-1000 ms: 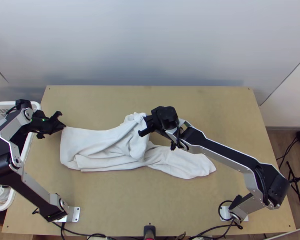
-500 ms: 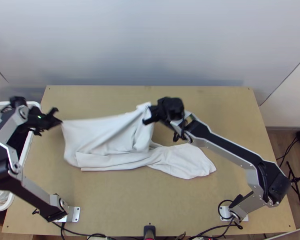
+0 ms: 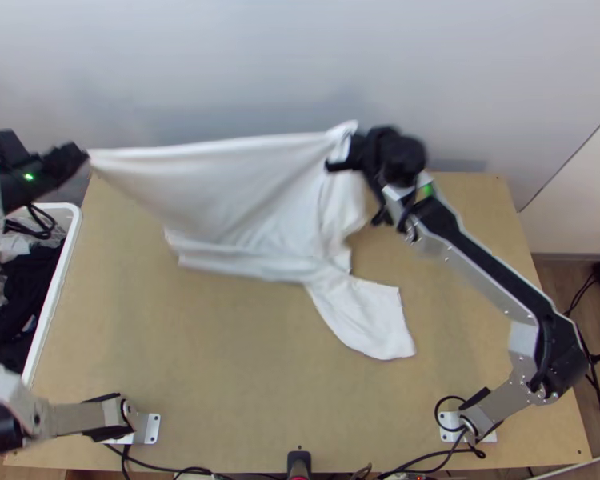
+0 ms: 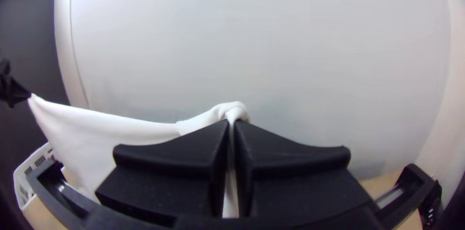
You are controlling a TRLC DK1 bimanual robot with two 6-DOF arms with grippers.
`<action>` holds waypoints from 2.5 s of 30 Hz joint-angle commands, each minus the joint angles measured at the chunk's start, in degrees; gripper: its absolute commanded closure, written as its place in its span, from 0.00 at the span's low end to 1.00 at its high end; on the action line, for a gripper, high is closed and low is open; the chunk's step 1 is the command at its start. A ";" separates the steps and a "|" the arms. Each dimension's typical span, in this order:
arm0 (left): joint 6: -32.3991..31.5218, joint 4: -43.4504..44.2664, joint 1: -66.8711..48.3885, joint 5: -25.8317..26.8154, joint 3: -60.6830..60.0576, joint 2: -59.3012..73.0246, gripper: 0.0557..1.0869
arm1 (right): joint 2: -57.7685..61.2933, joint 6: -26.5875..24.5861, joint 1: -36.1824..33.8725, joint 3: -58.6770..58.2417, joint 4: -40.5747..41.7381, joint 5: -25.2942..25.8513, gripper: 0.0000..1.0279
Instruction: Fold the t-shirt
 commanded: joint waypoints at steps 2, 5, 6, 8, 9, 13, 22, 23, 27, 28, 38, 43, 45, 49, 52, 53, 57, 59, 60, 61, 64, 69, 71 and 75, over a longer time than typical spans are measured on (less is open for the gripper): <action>-1.85 4.17 -3.78 -4.64 4.89 -13.13 0.97 | -7.34 -9.36 -4.90 13.30 3.26 3.81 0.97; -1.67 7.60 -2.46 -8.16 2.34 -16.47 0.97 | -12.53 -13.14 -6.57 15.93 6.25 3.72 0.97; -1.58 8.65 -1.41 -8.59 1.29 -17.52 0.97 | -14.11 -13.58 -7.27 16.99 5.99 3.64 0.97; -1.32 9.36 0.44 -8.59 -0.30 -19.28 0.97 | -17.63 -14.45 -7.97 17.96 5.28 3.55 0.97; -0.53 9.53 0.70 -8.59 -1.17 -20.33 0.97 | -19.91 -15.51 -7.89 17.52 4.05 3.28 0.97; 0.44 9.80 2.02 -8.51 -3.46 -24.46 0.97 | -31.42 -21.05 -5.60 11.19 2.91 2.93 0.97; 1.14 12.87 2.90 -8.59 -5.92 -32.37 0.97 | -50.50 -24.56 -4.02 10.75 -15.37 1.88 0.97; 1.14 13.14 2.99 -8.59 -6.27 -32.81 0.97 | -51.99 -24.74 -3.76 11.19 -18.54 1.79 0.97; 1.14 13.31 2.99 -8.51 -8.12 -34.22 0.97 | -55.86 -25.18 -2.17 11.98 -27.15 1.79 0.97; 1.14 13.31 2.99 -8.51 -8.56 -34.31 0.97 | -56.39 -25.18 -2.00 11.72 -27.94 1.79 0.97; -0.27 13.40 2.90 -8.59 -13.22 -27.80 0.97 | -53.66 -22.63 -1.21 -8.32 -18.18 1.97 0.97; -0.62 13.31 1.40 -10.44 -10.58 -17.34 0.97 | -43.11 -13.14 -5.60 -12.72 -11.59 0.12 0.97; -0.88 12.96 0.79 -11.58 -7.77 -12.42 0.97 | -38.46 -4.00 -12.54 -12.45 -10.01 -7.70 0.97; -0.88 11.91 0.00 -13.96 -2.14 -2.84 0.97 | -26.94 6.29 -18.35 -9.29 -9.40 -12.62 0.97; -0.88 11.99 -1.23 -15.27 -0.38 2.17 0.97 | -20.35 8.57 -20.54 -8.15 -8.52 -14.12 0.97; -0.88 12.17 -1.32 -15.54 0.14 3.22 0.97 | -18.77 8.92 -20.81 -7.53 -7.99 -14.12 0.97; -0.97 11.55 -1.94 -16.24 4.45 3.49 0.97 | -17.45 9.72 -21.16 -2.26 -7.37 -14.29 0.97; -1.14 9.71 -1.85 -16.24 8.05 2.17 0.97 | -18.59 10.42 -21.07 2.84 -9.84 -14.47 0.97; -1.41 8.57 -1.85 -16.24 10.08 1.38 0.97 | -19.21 11.21 -21.07 6.18 -11.68 -14.65 0.97; -1.85 7.16 -1.67 -16.24 12.36 0.41 0.97 | -19.73 11.91 -21.07 10.22 -14.23 -14.73 0.97; -2.90 6.10 -0.71 -16.24 17.46 -3.72 0.97 | -21.67 12.79 -21.07 21.73 -20.38 -15.35 0.97; -4.04 8.65 2.63 -16.33 21.76 -12.51 0.97 | -26.94 12.18 -21.33 33.60 -27.68 -17.81 0.97; -4.13 10.24 3.34 -16.50 21.59 -16.20 0.97 | -30.28 10.77 -21.33 34.22 -29.79 -18.43 0.97; -3.69 11.38 4.92 -16.59 20.27 -22.44 0.97 | -36.70 10.68 -20.81 34.65 -34.36 -19.74 0.97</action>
